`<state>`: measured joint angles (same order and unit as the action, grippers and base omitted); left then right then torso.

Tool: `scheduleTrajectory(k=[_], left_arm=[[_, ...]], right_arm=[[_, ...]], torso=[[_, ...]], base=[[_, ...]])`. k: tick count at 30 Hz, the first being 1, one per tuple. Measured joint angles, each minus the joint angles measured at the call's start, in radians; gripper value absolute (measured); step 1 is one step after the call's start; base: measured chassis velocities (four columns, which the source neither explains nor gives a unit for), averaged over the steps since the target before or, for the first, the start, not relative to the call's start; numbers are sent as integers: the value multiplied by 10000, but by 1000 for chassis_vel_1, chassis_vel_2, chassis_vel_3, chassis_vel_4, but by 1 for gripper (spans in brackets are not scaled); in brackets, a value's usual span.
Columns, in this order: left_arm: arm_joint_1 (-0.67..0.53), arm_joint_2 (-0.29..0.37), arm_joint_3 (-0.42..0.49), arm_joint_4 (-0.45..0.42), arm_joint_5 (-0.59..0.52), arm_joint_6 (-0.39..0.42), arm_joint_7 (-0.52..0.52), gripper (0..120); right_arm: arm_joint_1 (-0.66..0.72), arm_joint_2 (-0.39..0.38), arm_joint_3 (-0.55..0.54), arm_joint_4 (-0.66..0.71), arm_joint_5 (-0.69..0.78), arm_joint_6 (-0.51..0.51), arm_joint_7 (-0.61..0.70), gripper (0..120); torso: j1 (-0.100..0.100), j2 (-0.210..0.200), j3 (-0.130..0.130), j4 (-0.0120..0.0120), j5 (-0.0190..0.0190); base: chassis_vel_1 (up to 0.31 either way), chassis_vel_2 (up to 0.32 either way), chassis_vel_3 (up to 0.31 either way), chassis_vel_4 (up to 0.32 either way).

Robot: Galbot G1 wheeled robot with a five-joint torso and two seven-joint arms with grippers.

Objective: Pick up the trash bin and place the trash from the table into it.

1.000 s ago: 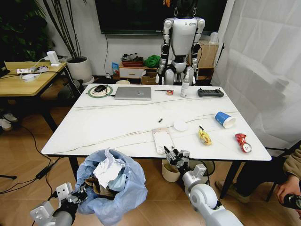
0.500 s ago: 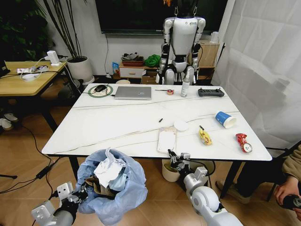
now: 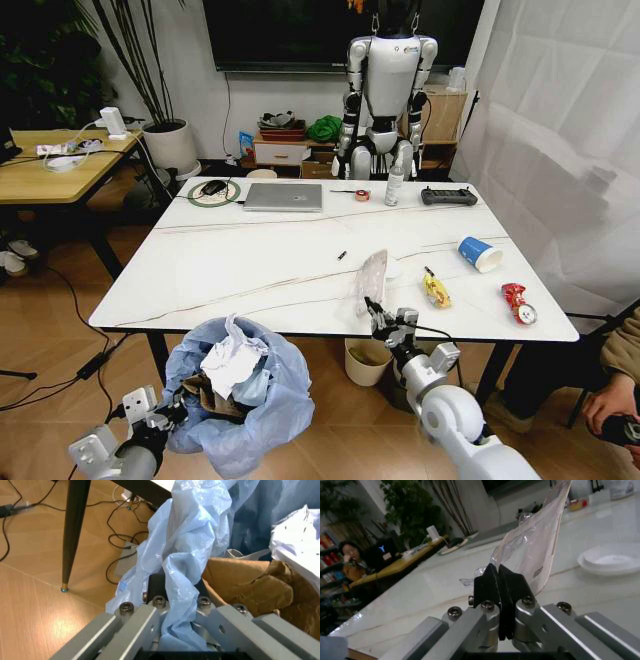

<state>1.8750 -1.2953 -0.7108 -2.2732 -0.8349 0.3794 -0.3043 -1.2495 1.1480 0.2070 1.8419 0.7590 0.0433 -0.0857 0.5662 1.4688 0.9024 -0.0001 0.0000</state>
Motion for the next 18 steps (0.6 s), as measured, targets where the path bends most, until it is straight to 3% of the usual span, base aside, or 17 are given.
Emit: scheduleTrajectory(k=[13, 18], left_arm=[[57, 107, 41, -83, -160, 115, -58, 0], [55, 173, 65, -209, -407, 287, -168, 0]], right_arm=[[-103, -1989, -816, 1926, 869, 861, -1411, 0], [704, -2821, -2130, 2395, 1282, 1317, -2717, 0]], torso=[[0, 1, 0, 0, 1], [-1, 2, 0, 0, 1]], base=[[0, 0, 0, 0], [0, 0, 0, 0]])
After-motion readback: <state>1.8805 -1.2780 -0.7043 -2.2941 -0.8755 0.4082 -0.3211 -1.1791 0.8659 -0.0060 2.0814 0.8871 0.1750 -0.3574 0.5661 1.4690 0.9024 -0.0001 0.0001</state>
